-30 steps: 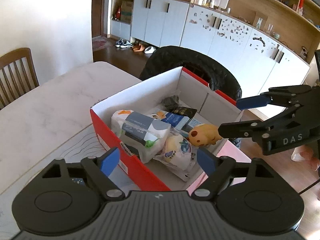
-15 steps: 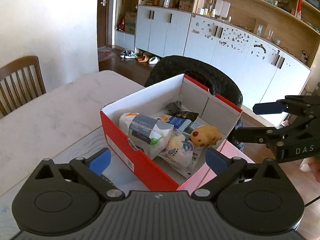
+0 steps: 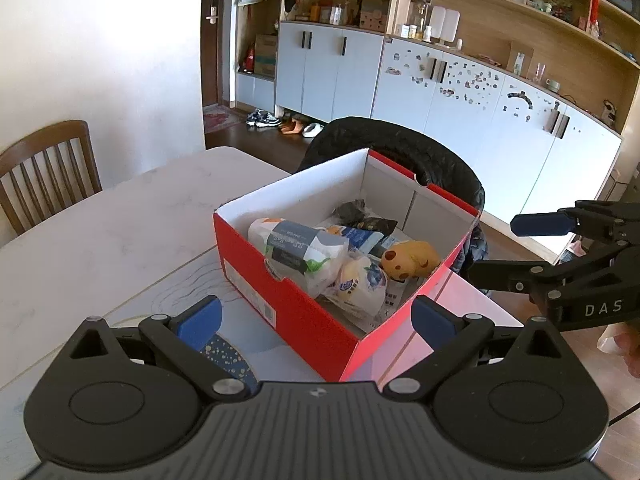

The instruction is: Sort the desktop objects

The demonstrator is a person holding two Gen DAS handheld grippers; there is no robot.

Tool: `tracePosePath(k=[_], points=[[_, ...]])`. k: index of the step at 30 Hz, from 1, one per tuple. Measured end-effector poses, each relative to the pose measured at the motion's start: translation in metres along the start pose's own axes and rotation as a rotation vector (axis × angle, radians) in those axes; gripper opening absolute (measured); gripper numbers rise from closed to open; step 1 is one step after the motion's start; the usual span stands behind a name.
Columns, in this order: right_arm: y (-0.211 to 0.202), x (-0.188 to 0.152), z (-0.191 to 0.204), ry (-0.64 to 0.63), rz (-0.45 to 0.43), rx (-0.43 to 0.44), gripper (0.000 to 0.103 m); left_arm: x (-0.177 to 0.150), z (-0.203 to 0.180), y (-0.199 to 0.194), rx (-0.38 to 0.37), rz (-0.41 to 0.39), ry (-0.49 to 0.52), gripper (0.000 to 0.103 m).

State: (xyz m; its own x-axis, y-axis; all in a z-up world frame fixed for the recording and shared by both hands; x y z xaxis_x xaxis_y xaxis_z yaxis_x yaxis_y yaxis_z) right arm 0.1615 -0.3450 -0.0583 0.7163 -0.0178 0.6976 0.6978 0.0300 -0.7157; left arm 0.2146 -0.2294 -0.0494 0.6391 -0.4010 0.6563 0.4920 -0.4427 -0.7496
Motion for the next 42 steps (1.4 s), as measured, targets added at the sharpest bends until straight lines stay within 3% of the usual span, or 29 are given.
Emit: tracePosePath(k=[42], points=[[-0.004,-0.024,0.006,0.051,0.015,-0.028,0.084,-0.017,-0.010,-0.004,0.007,0.018,0.050,0.101]])
Point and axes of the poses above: each gripper's, at about its wrist camera, not at the fingertips, and y roughly the way its jaws point, z to its left, x to its top, the point moved 10 cm from there along y, roughly the way its jaws point, and after that the axes turned 7 degrees about z, right-handed, at the moved point
